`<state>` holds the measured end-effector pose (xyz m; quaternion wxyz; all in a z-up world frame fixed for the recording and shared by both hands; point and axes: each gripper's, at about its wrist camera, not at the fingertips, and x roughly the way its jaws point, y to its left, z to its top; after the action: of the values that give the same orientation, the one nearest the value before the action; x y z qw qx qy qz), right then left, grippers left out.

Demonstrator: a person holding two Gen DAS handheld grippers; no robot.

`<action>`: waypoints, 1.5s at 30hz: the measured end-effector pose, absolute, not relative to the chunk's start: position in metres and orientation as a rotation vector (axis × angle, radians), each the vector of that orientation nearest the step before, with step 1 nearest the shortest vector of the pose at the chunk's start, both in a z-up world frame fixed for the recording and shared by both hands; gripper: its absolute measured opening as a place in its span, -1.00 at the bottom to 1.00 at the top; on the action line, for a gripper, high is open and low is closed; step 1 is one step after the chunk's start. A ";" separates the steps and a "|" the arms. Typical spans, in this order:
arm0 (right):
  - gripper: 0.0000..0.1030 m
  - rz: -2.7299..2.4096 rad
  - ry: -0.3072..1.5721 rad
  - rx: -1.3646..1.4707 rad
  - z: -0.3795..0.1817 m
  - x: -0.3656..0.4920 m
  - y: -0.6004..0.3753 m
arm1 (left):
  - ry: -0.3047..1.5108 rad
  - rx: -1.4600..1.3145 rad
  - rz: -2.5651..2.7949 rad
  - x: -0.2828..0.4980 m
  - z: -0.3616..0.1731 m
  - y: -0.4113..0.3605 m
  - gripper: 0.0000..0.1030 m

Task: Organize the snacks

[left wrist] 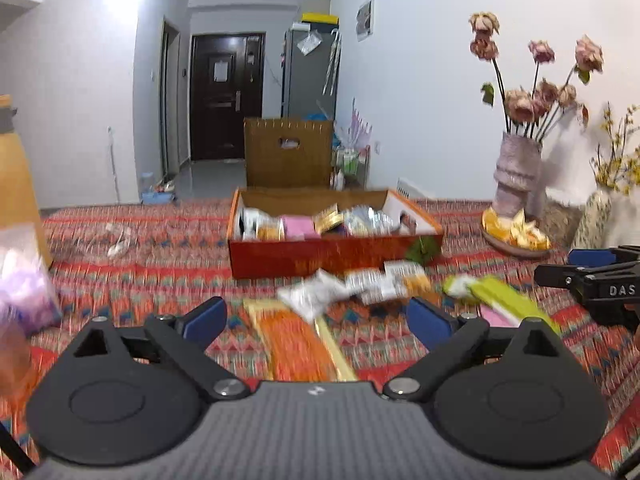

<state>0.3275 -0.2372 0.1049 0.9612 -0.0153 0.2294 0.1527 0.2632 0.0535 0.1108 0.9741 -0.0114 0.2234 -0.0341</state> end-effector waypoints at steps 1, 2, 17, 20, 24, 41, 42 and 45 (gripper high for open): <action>0.73 0.318 0.465 -0.042 0.101 0.318 -0.237 | 0.455 -0.027 -0.063 0.254 0.106 0.051 0.91; 0.74 0.325 0.464 -0.050 0.096 0.308 -0.238 | 0.456 -0.028 -0.063 0.245 0.103 0.050 0.91; 0.79 0.267 0.496 0.001 0.030 0.178 -0.277 | 0.569 -0.120 0.031 0.150 0.052 0.035 0.97; 0.79 0.260 0.510 -0.001 0.023 0.165 -0.279 | 0.599 -0.114 0.050 0.145 0.041 0.032 0.97; 0.79 0.268 0.521 0.004 0.016 0.157 -0.280 | 0.612 -0.110 0.042 0.142 0.036 0.027 0.97; 0.75 0.272 0.527 0.005 0.017 0.195 -0.285 | 0.623 -0.089 0.007 0.183 0.041 0.009 0.97; 0.74 0.270 0.527 0.005 0.018 0.200 -0.286 | 0.624 -0.089 0.004 0.187 0.041 0.008 0.97; 0.73 0.268 0.525 0.006 0.021 0.213 -0.288 | 0.626 -0.088 -0.006 0.201 0.042 0.006 0.97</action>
<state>0.2135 -0.2878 0.0211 0.9569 0.0028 0.2586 0.1322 0.2005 0.0063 0.0416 0.9505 -0.0434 0.3077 -0.0029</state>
